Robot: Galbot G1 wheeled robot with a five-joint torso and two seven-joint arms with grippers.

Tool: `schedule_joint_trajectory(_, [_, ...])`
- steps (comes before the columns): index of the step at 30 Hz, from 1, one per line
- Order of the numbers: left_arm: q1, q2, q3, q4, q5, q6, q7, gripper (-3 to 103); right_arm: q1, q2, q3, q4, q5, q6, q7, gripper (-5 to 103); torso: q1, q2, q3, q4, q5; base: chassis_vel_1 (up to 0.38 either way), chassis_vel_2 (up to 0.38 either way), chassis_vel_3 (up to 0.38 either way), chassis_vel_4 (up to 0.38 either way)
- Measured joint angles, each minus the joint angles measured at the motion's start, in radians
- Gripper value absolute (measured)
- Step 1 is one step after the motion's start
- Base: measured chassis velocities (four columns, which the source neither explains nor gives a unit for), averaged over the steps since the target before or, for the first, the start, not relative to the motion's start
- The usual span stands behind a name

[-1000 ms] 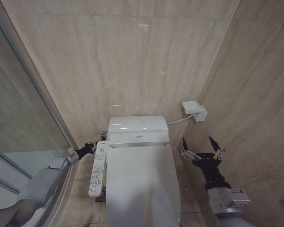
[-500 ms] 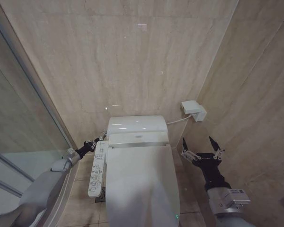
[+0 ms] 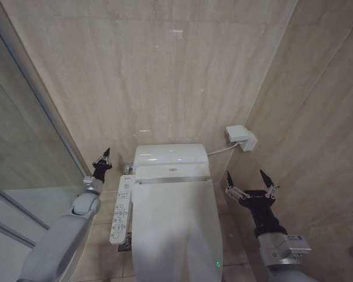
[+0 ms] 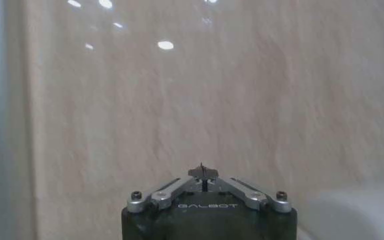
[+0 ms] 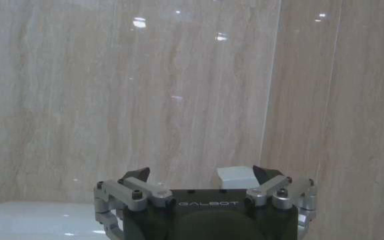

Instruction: Open the toilet lid, clean the toilet bowl with a toilet brush, close the toilet lid, and flush.

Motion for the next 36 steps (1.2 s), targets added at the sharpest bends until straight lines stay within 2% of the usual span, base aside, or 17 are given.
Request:
schedule_joint_trajectory(3, [0.052, 0.002, -0.031, -0.139, -0.035, 0.042, -0.094, 0, 0.0, 0.0, 0.0, 0.0, 0.0, 0.0, 0.0, 100, 0.0, 0.0, 0.0, -0.0006, -0.0011, 0.0, 0.0, 0.0, 0.0])
schedule_joint_trajectory(4, [0.052, 0.002, -0.031, -0.139, -0.035, 0.042, -0.094, 0, 0.0, 0.0, 0.0, 0.0, 0.0, 0.0, 0.0, 100, 0.0, 0.0, 0.0, -0.0006, -0.0011, 0.0, 0.0, 0.0, 0.0])
schedule_joint_trajectory(8, [0.139, 0.024, -0.086, -0.296, -0.067, 0.08, -0.148, 0, 0.0, 0.0, 0.0, 0.0, 0.0, 0.0, 0.0, 100, 0.0, 0.0, 0.0, -0.0005, -0.0007, 0.0, 0.0, 0.0, 0.0])
schedule_joint_trajectory(10, [0.165, 0.031, -0.103, -0.329, -0.075, 0.085, -0.152, 0, 0.0, 0.0, 0.0, 0.0, 0.0, 0.0, 0.0, 100, 0.0, 0.0, 0.0, -0.0003, -0.0007, 0.0, 0.0, 0.0, 0.0])
schedule_joint_trajectory(12, [0.266, 0.056, -0.166, -0.426, -0.085, 0.091, -0.147, 0, 0.0, 0.0, 0.0, 0.0, 0.0, 0.0, 0.0, 100, 0.0, 0.0, 0.0, -0.0003, -0.0007, 0.0, 0.0, 0.0, 0.0])
schedule_joint_trajectory(13, [0.266, 0.056, -0.166, -0.426, -0.085, 0.091, -0.147, 0, 0.0, 0.0, 0.0, 0.0, 0.0, 0.0, 0.0, 100, 0.0, 0.0, 0.0, -0.0003, -0.0007, 0.0, 0.0, 0.0, 0.0])
schedule_joint_trajectory(16, [0.432, 0.077, -0.249, -0.56, -0.079, 0.093, -0.116, 0, 0.0, 0.0, 0.0, 0.0, 0.0, 0.0, 0.0, 100, 0.0, 0.0, 0.0, -0.0004, -0.0009, 0.0, 0.0, 0.0, 0.0])
schedule_joint_trajectory(17, [0.432, 0.077, -0.249, -0.56, -0.079, 0.093, -0.116, 0, 0.0, 0.0, 0.0, 0.0, 0.0, 0.0, 0.0, 100, 0.0, 0.0, 0.0, -0.0004, -0.0009, 0.0, 0.0, 0.0, 0.0])
schedule_joint_trajectory(19, [0.557, 0.068, -0.328, -0.644, -0.058, 0.094, -0.082, 0, 0.0, 0.0, 0.0, 0.0, 0.0, 0.0, 0.0, 100, 0.0, 0.0, 0.0, -0.0002, -0.0008, 0.0, 0.0, 0.0, 0.0])
schedule_joint_trajectory(20, [0.557, 0.068, -0.328, -0.644, -0.058, 0.094, -0.082, 0, 0.0, 0.0, 0.0, 0.0, 0.0, 0.0, 0.0, 100, 0.0, 0.0, 0.0, -0.0002, -0.0008, 0.0, 0.0, 0.0, 0.0])
schedule_joint_trajectory(23, [0.702, 0.023, -0.436, -0.737, -0.02, 0.078, -0.048, 0, 0.0, 0.0, 0.0, 0.0, 0.0, 0.0, 0.0, 100, 0.0, 0.0, 0.0, -0.0002, -0.0009, 0.0, 0.0, 0.0, 0.0])
schedule_joint_trajectory(27, [0.802, -0.025, -0.509, -0.808, -0.01, 0.079, -0.036, 0, 0.0, 0.0, 0.0, 0.0, 0.0, 0.0, 0.0, 100, 0.0, 0.0, 0.0, -0.0005, -0.0008, 0.0, 0.0, 0.0, 0.0])
schedule_joint_trajectory(28, [0.859, -0.054, -0.548, -0.85, 0.008, 0.081, -0.026, 8, 0.0, 0.0, 0.0, 0.0, 0.0, 0.0, 0.0, 100, 0.0, 0.0, 0.0, -0.0006, -0.0006, 0.0, 0.0, 0.0, 0.0])
schedule_joint_trajectory(29, [0.896, -0.077, -0.57, -0.877, 0.024, 0.082, -0.025, 8, 0.0, 0.0, 0.0, 0.0, 0.0, 0.0, 0.0, 100, 0.0, 0.0, 0.0, -0.0003, -0.0006, 0.0, 0.0, 0.0, 0.0])
schedule_joint_trajectory(33, [1.004, -0.148, -0.61, -0.985, 0.061, 0.109, -0.047, 8, 0.0, 0.0, 0.0, 0.0, 0.0, 0.0, 0.0, 100, 0.0, 0.0, 0.0, -0.0003, -0.0004, 0.0, 0.0, 0.0, 0.0])
schedule_joint_trajectory(35, [1.021, -0.161, -0.614, -1.005, 0.066, 0.114, -0.048, 8, 0.0, 0.0, 0.0, 0.0, 0.0, 0.0, 0.0, 100, 0.0, 0.0, 0.0, -0.0001, -0.0005, 0.0, 0.0, 0.0, 0.0])
schedule_joint_trajectory(36, [1.052, -0.187, -0.623, -1.044, 0.078, 0.12, -0.048, 34, 0.0, 0.0, 0.0, 0.0, 0.0, 0.0, 0.0, 100, 0.0, 0.0, 0.0, -0.0004, -0.0006, 0.0, 0.0, 0.0, 0.0])
